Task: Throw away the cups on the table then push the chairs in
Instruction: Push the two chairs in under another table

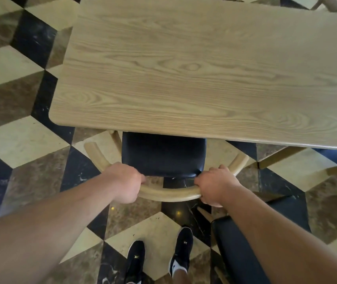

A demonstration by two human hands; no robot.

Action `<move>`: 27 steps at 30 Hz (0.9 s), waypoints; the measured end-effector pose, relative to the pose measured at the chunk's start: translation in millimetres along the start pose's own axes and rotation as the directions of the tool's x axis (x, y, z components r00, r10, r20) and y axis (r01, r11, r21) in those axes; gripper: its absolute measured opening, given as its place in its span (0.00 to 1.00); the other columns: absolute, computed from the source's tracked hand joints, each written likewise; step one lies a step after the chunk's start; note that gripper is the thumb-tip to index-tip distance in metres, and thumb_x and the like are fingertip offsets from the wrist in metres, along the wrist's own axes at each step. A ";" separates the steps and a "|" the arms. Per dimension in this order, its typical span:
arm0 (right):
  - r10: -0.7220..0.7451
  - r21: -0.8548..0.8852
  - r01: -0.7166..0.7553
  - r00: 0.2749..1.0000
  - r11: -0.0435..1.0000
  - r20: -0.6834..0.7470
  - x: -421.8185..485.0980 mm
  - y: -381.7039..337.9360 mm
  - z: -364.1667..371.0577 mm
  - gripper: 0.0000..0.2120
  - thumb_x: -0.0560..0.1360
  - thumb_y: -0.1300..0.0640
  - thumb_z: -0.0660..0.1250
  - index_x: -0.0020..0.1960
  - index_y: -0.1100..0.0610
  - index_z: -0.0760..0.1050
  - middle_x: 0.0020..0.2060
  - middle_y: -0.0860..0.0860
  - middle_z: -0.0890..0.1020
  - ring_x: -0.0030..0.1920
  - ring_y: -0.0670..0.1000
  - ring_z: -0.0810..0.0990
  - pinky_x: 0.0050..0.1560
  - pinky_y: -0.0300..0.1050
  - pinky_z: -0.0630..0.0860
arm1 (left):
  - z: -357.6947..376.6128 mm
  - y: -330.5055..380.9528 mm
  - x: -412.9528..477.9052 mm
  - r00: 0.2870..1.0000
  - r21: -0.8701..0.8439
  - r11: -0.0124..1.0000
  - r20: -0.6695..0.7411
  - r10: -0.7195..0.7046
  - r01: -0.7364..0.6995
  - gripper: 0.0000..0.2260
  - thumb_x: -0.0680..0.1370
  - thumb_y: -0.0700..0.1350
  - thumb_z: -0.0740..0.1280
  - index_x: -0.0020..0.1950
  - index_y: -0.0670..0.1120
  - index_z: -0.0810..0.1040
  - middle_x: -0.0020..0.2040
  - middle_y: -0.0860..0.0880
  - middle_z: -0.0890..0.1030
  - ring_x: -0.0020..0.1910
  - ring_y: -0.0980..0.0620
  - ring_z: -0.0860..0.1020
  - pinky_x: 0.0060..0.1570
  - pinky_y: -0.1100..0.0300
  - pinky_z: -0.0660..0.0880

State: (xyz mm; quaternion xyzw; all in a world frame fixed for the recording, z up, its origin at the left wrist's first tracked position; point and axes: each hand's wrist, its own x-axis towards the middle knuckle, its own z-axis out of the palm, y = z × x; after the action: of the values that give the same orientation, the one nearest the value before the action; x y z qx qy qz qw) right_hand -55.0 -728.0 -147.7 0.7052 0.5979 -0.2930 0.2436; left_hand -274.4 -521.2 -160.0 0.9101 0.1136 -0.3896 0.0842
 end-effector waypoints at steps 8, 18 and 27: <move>-0.040 -0.024 0.042 0.995 0.999 0.090 9.4 2.1 -0.7 0.08 0.78 0.52 0.64 0.55 0.43 0.77 0.47 0.48 0.79 0.46 0.54 0.74 0.56 0.60 0.71 | -5.7 -6.8 3.0 0.990 -0.042 0.997 0.122 0.067 -0.063 0.10 0.76 0.50 0.65 0.56 0.56 0.78 0.42 0.54 0.79 0.40 0.50 0.78 0.36 0.51 0.77; -0.046 0.004 0.046 0.990 0.999 0.131 9.8 2.2 -3.3 0.09 0.76 0.50 0.65 0.55 0.42 0.77 0.46 0.45 0.78 0.48 0.53 0.78 0.54 0.57 0.71 | 9.5 -14.9 8.4 0.991 -0.087 0.988 0.030 0.134 -0.131 0.04 0.71 0.51 0.64 0.40 0.58 0.69 0.35 0.56 0.76 0.33 0.54 0.73 0.26 0.56 0.64; 0.072 -0.019 -0.071 0.991 0.997 0.116 -1.9 -14.4 -8.8 0.10 0.78 0.50 0.66 0.59 0.42 0.78 0.47 0.46 0.79 0.50 0.54 0.77 0.59 0.59 0.71 | 0.6 -11.8 2.2 0.990 -0.087 0.990 0.078 0.121 -0.114 0.04 0.74 0.49 0.65 0.47 0.57 0.73 0.38 0.54 0.78 0.34 0.52 0.77 0.26 0.56 0.67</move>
State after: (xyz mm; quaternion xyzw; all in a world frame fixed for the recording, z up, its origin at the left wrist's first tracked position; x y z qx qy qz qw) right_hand -68.4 -720.8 -140.0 0.7061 0.5591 -0.3203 0.2936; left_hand -276.6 -509.7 -162.7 0.8940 0.0720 -0.4164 0.1491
